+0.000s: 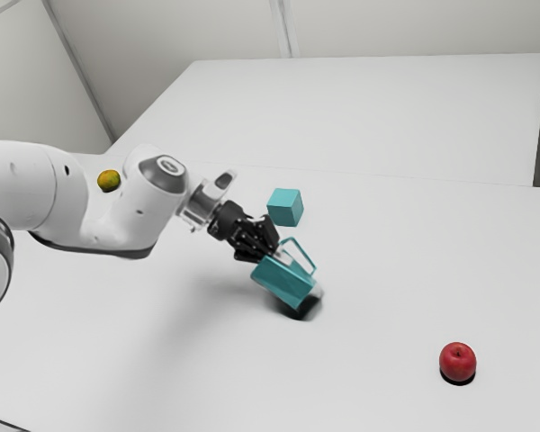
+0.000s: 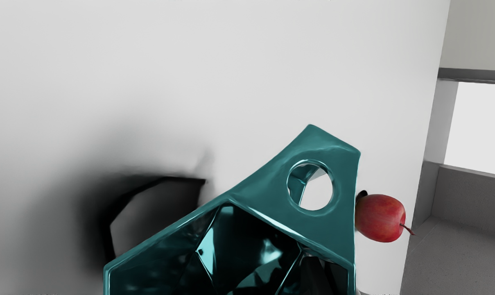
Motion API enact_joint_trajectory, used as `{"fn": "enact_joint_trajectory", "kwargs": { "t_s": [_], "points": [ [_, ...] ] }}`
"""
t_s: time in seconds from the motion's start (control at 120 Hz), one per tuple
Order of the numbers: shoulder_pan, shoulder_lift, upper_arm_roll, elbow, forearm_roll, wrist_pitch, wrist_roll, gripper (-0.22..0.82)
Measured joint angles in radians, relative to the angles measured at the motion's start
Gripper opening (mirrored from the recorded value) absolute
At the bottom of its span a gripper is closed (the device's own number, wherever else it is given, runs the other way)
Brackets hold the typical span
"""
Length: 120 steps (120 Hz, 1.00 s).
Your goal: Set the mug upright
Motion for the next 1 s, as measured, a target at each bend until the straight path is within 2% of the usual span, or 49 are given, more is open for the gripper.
{"fn": "enact_joint_trajectory", "kwargs": {
  "t_s": [0.2, 0.542, 1.0],
  "points": [
    [0.0, -0.053, 0.001, 0.001, 0.188, 0.07, -0.018, -0.18],
    [-0.079, -0.171, 0.007, -0.023, 0.747, 0.192, -0.187, -0.18],
    [-0.092, -0.2, 0.024, -0.12, 0.965, 0.335, -0.357, -0.18]
  ]
}}
